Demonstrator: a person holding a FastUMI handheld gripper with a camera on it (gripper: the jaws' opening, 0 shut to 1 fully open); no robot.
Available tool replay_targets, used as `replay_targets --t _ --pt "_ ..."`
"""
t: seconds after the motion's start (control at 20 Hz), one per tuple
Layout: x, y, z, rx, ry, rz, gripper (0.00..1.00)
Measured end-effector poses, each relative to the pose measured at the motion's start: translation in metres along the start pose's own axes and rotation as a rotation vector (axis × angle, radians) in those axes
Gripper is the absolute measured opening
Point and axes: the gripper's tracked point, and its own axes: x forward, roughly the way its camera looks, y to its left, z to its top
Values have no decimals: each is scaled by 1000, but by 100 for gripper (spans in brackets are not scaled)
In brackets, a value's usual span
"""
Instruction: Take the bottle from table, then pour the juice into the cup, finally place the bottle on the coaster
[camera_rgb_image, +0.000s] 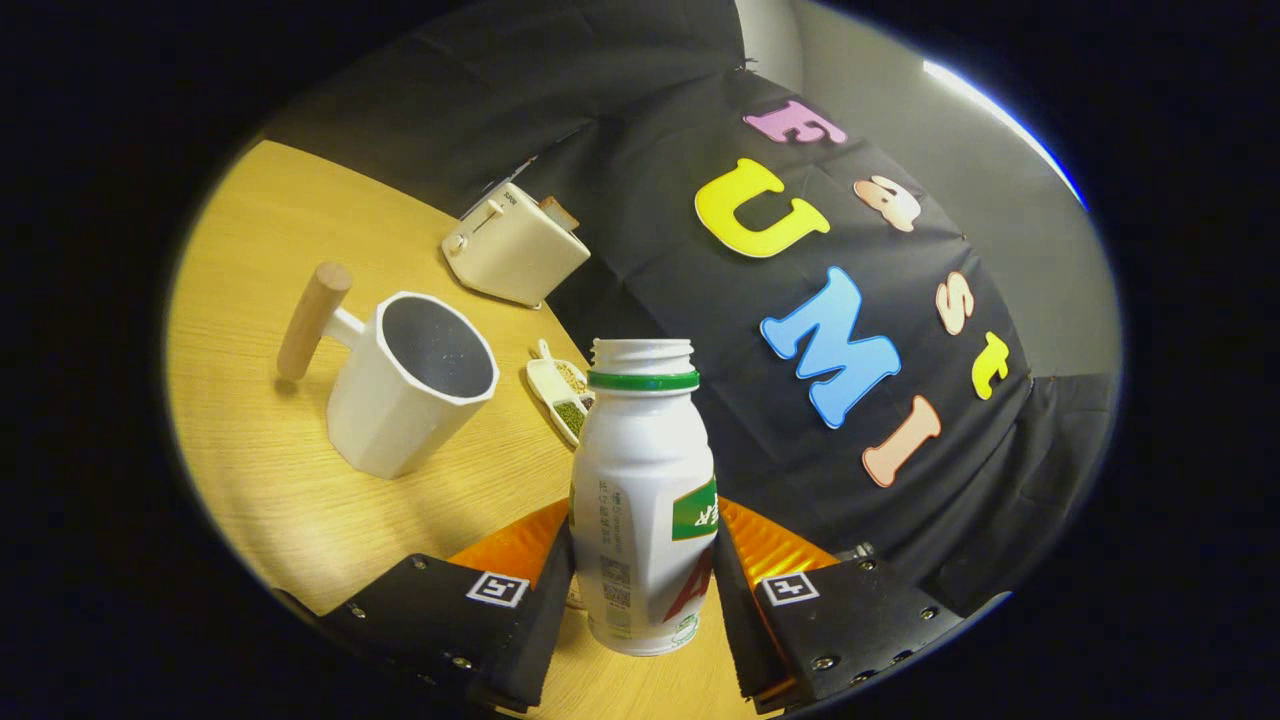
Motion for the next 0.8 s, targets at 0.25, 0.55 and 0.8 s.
replay_targets --t 0.25,0.55,0.8 --pt "4 0 3 -108 4 -34 70" --pt "10 -4 6 -223 5 -91 70" --pt "10 -6 10 -310 3 -114 70"
